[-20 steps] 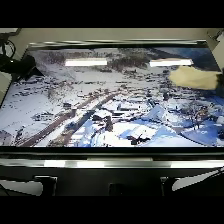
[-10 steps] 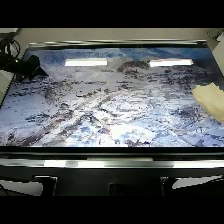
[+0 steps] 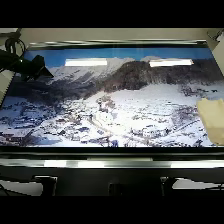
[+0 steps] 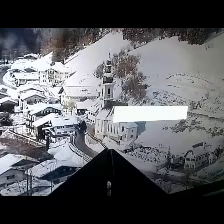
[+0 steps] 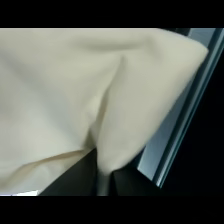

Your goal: Fold the clothes and pants, and hang the long-sleeved shirts on hangers.

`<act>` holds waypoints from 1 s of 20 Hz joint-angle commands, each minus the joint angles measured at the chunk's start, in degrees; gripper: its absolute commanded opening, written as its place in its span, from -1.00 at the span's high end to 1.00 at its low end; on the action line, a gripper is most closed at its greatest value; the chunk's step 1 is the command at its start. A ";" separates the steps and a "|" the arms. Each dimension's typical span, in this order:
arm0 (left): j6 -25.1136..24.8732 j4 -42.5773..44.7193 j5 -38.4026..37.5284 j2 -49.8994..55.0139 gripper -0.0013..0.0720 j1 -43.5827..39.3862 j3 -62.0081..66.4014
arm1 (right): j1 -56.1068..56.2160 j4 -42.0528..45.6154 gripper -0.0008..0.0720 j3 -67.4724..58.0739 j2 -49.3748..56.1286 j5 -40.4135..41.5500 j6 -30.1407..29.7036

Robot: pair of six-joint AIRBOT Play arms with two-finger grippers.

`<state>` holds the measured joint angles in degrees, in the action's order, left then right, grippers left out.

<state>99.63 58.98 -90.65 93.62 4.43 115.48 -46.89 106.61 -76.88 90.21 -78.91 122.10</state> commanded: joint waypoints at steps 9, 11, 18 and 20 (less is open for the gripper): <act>-0.68 -0.72 0.00 -0.04 0.92 -0.22 -0.02 | 0.00 7.74 -0.26 5.57 -4.46 -0.55 1.75; -0.68 -0.70 0.02 -0.04 0.92 -0.22 -0.02 | 0.02 8.20 -0.18 5.53 -6.16 0.61 1.68; -12.48 8.22 4.98 -1.73 0.92 -0.61 -0.02 | 9.11 -34.03 0.91 4.28 -15.28 21.14 -39.32; -12.17 15.56 9.66 -4.33 0.92 -0.81 -0.02 | 19.54 -37.20 0.91 1.92 -15.56 21.42 -42.45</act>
<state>90.78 65.84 -86.61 91.59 3.86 115.46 -36.97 82.67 -72.97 76.34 -62.02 92.64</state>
